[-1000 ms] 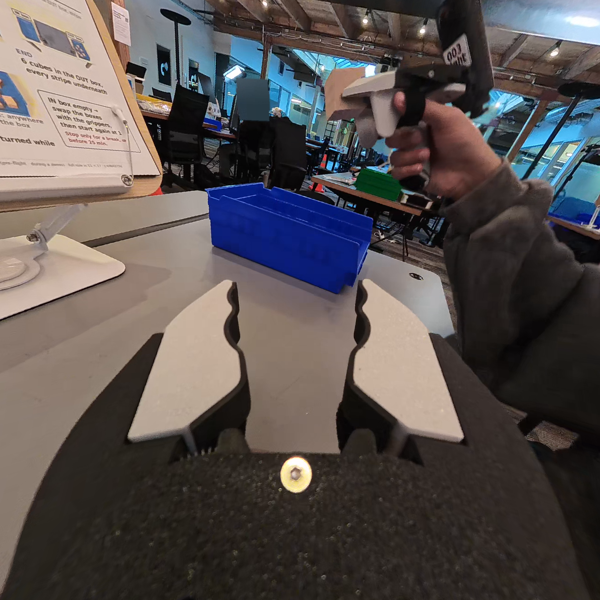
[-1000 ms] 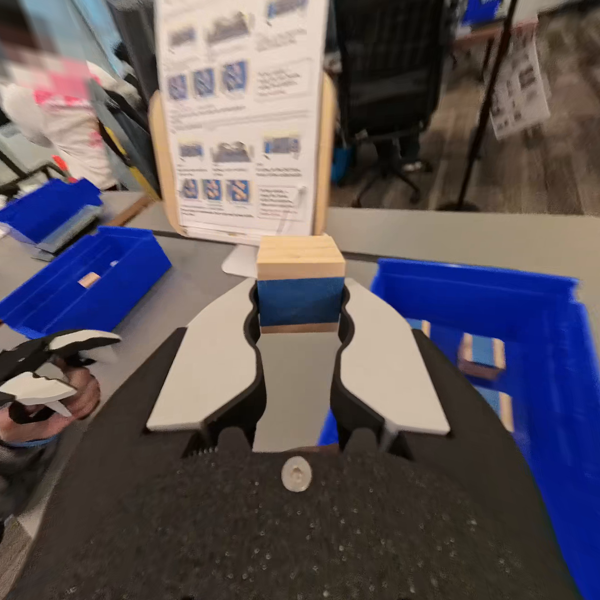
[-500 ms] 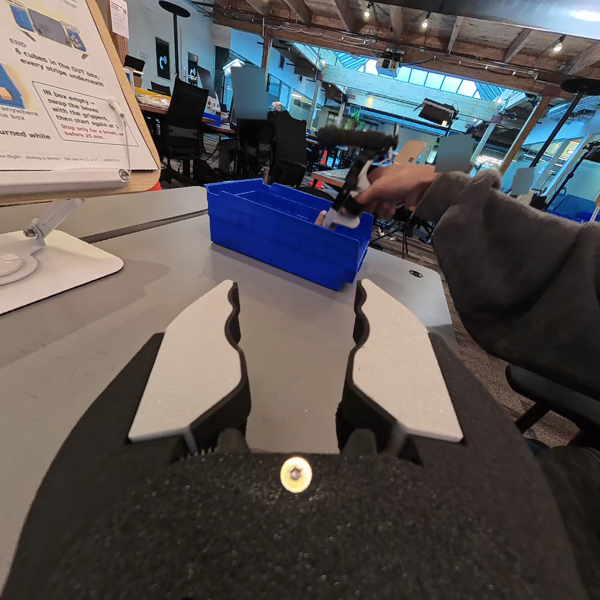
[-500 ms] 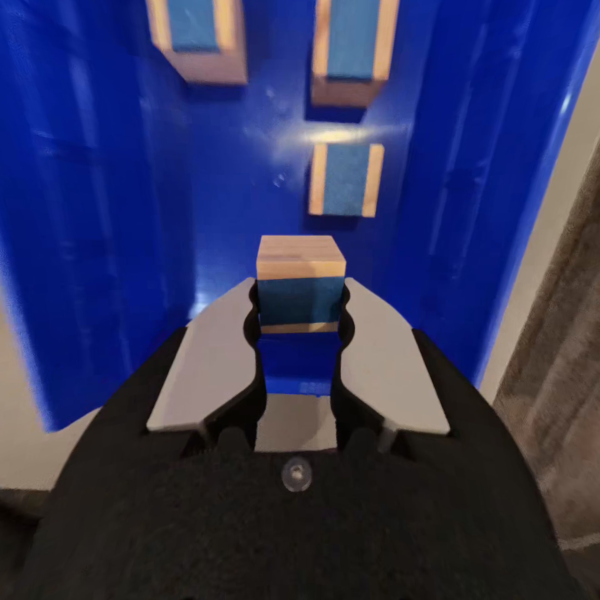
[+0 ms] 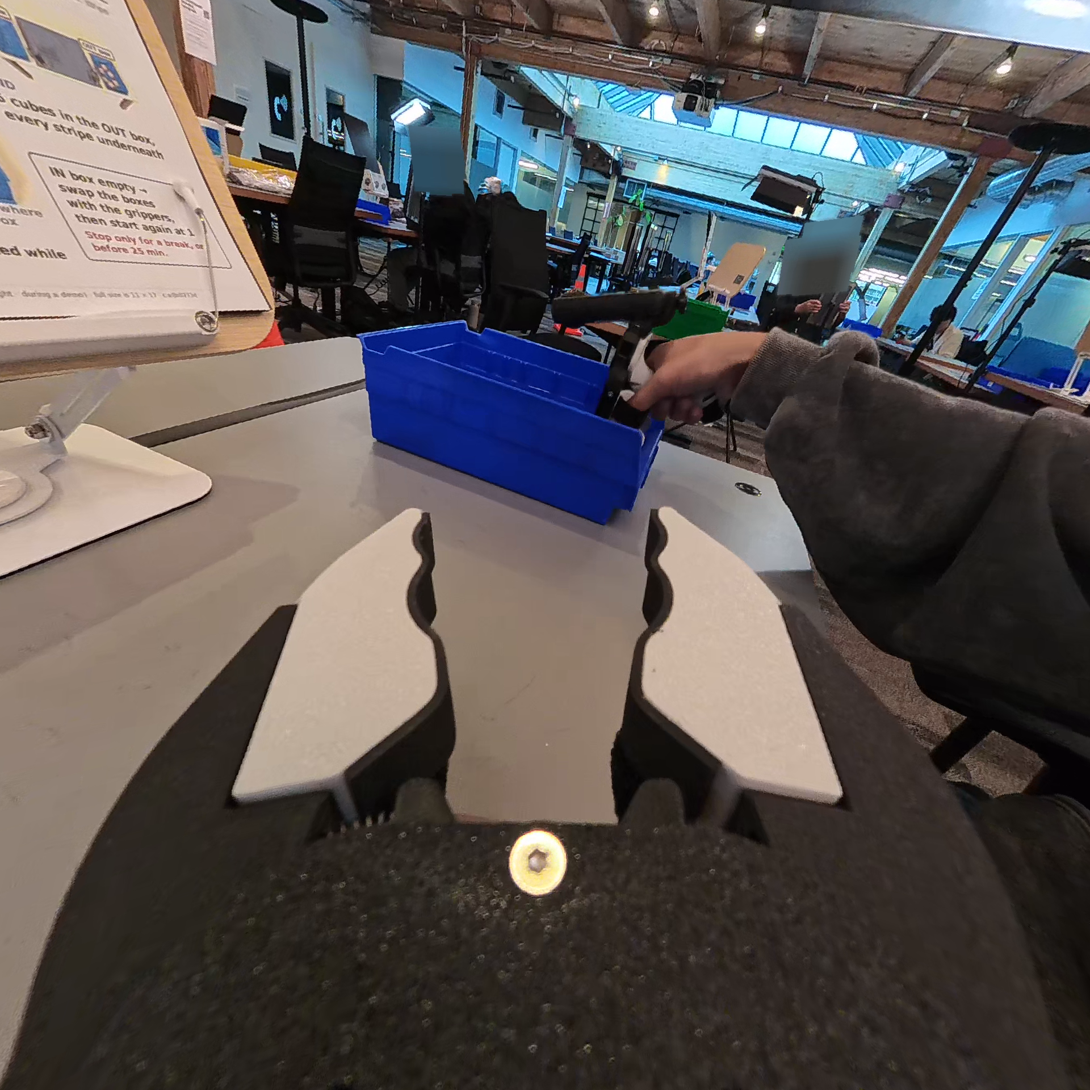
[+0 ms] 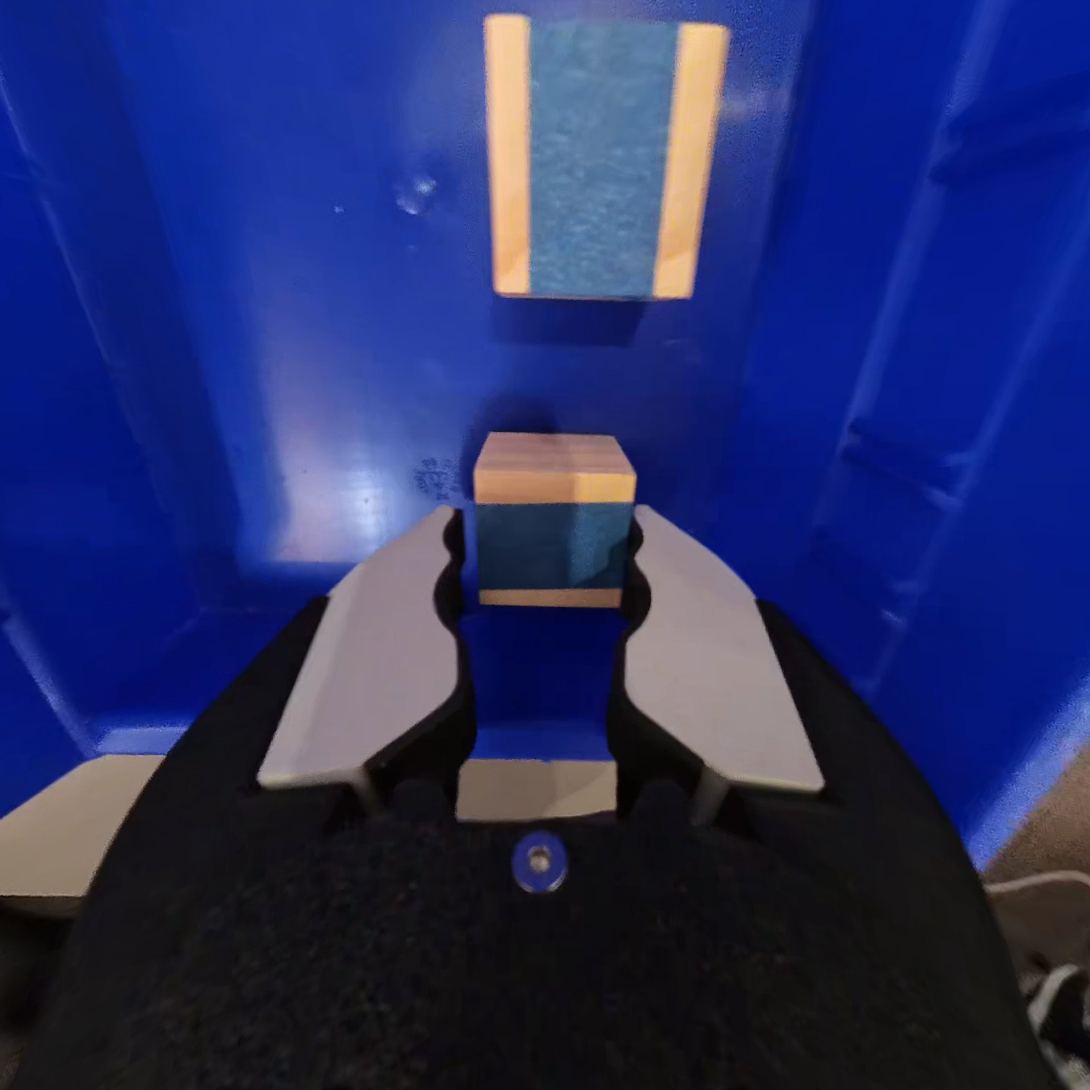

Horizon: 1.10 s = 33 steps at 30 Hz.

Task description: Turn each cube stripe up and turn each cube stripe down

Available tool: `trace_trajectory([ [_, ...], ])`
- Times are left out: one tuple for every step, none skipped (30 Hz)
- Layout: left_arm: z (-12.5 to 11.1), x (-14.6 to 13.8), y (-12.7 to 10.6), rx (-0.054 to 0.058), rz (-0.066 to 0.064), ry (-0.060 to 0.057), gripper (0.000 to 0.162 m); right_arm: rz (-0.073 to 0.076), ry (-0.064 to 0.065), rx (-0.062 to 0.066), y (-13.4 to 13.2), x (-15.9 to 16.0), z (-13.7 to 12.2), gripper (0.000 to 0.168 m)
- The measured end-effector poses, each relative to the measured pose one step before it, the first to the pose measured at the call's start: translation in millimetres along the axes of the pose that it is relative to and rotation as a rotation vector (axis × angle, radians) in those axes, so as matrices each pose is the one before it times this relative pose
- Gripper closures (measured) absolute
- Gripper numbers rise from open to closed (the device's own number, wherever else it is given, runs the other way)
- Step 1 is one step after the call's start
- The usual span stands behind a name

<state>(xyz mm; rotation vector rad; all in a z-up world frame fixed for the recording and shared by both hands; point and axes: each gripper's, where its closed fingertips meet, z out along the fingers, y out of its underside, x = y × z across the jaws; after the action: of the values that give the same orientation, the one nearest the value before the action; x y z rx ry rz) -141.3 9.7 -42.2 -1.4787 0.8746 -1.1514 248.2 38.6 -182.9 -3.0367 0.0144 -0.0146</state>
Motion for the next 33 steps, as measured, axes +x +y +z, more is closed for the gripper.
trace_trajectory([
  [0.23,0.25,0.41,-0.0011,0.0023,0.0005,0.094,-0.0226,-0.0089,0.0118,-0.64,-2.87,1.52,0.109],
  [0.18,0.00,0.76,-0.0025,0.0010,-0.0004,0.094,-0.0060,0.0060,0.0136,-1.25,0.01,-0.42,0.108],
  [0.24,-0.61,0.95,-0.0047,0.0001,-0.0029,0.094,-0.0007,0.0140,0.0209,-1.50,0.58,-2.86,0.103],
  [0.25,-0.50,0.83,-0.0029,-0.0001,-0.0025,0.094,-0.0014,0.0087,0.0433,-3.64,-1.51,-6.42,0.098],
  [0.05,-0.19,0.42,-0.0011,-0.0003,-0.0007,0.094,-0.0041,0.0094,0.0611,-5.73,-3.23,-10.48,0.098],
  [-0.06,-0.04,0.21,-0.0009,-0.0003,-0.0003,0.094,-0.0122,0.0097,0.0814,-8.21,-5.78,-14.49,0.097],
  [-0.07,0.02,0.09,-0.0005,0.0003,-0.0004,0.094,-0.0217,0.0069,0.1049,-11.63,-8.94,-18.41,0.095],
  [0.01,0.14,0.09,-0.0004,0.0009,-0.0001,0.094,-0.0290,-0.0014,0.1232,-15.02,-12.86,-20.87,0.095],
  [0.20,0.20,0.23,-0.0008,0.0006,0.0006,0.094,-0.0345,-0.0122,0.1371,-18.06,-17.20,-21.53,0.095],
  [0.27,0.15,0.28,-0.0012,0.0007,0.0001,0.094,-0.0399,-0.0237,0.1449,-20.10,-21.18,-19.60,0.097],
  [0.55,0.19,0.79,-0.0040,0.0004,0.0018,0.094,-0.0358,-0.0310,0.1381,-19.09,-23.66,-15.49,0.099],
  [0.55,0.17,0.72,-0.0032,0.0007,0.0004,0.094,-0.0277,-0.0559,0.1254,-16.73,-27.62,-10.29,0.101],
  [0.42,-0.24,0.50,-0.0006,0.0016,-0.0021,0.094,-0.0140,-0.0805,0.1071,-13.39,-30.92,-4.95,0.105],
  [0.48,-0.02,0.81,-0.0033,0.0012,0.0004,0.094,0.0036,-0.0862,0.0869,-8.96,-30.75,0.56,0.107],
  [0.53,0.07,1.24,-0.0062,-0.0001,0.0015,0.094,0.0122,-0.0962,0.0655,-2.22,-30.78,4.97,0.107],
  [0.49,-0.05,0.91,-0.0033,0.0006,-0.0001,0.093,0.0207,-0.0972,0.0561,3.65,-28.56,8.22,0.105],
  [0.26,-0.12,0.65,-0.0020,0.0014,-0.0004,0.093,0.0255,-0.0800,0.0520,8.08,-22.76,10.35,0.104],
  [0.43,-0.15,0.91,-0.0041,0.0015,-0.0006,0.093,0.0312,-0.0741,0.0376,12.11,-18.31,11.13,0.107],
  [0.34,0.10,0.81,-0.0047,0.0012,0.0002,0.093,0.0433,-0.0805,0.0198,13.77,-15.49,10.35,0.107],
  [0.01,0.15,0.66,-0.0033,0.0015,0.0002,0.093,0.0269,-0.0471,0.0063,12.07,-8.97,7.68,0.105],
  [-0.04,-0.04,0.42,-0.0018,0.0034,-0.0016,0.094,-0.0084,-0.0058,0.0112,8.30,-2.63,4.46,0.107],
  [0.00,-0.52,0.75,-0.0031,0.0035,-0.0044,0.094,-0.0299,0.0015,0.0344,3.13,-1.01,1.95,0.108],
  [0.13,-0.81,1.18,-0.0049,0.0013,-0.0040,0.094,-0.0239,0.0098,0.0368,0.69,1.46,-0.29,0.110],
  [0.14,0.03,0.80,-0.0037,-0.0016,0.0014,0.094,-0.0016,0.0134,0.0273,0.46,3.25,-1.48,0.112],
  [0.14,0.23,0.32,-0.0005,-0.0023,0.0022,0.094,0.0094,0.0096,0.0233,-0.11,3.68,-1.95,0.113],
  [0.31,0.24,0.45,-0.0013,-0.0007,0.0010,0.094,0.0117,0.0074,0.0110,-0.71,3.67,-2.05,0.113],
  [0.55,0.24,0.75,-0.0038,0.0000,0.0013,0.094,0.0119,-0.0007,0.0017,-1.20,2.27,-2.09,0.113],
  [0.61,0.34,0.78,-0.0039,0.0004,0.0014,0.094,0.0094,0.0025,0.0102,-1.70,2.41,-2.73,0.115],
  [0.58,0.43,0.88,-0.0037,0.0012,0.0012,0.094,0.0064,0.0109,0.0146,-1.15,3.34,-2.53,0.118],
  [0.79,0.34,1.13,-0.0050,0.0019,0.0003,0.094,0.0040,0.0052,-0.0010,1.55,2.32,-1.60,0.120],
  [0.75,0.42,1.24,-0.0067,0.0020,0.0007,0.094,-0.0023,-0.0010,-0.0128,2.34,0.89,-0.75,0.120],
  [0.84,0.29,1.11,-0.0059,0.0013,0.0000,0.094,-0.0104,0.0040,-0.0085,1.15,0.41,-0.44,0.120],
  [0.76,0.44,0.89,-0.0040,0.0002,0.0003,0.094,-0.0134,0.0089,0.0012,-0.26,0.43,-0.50,0.122],
])
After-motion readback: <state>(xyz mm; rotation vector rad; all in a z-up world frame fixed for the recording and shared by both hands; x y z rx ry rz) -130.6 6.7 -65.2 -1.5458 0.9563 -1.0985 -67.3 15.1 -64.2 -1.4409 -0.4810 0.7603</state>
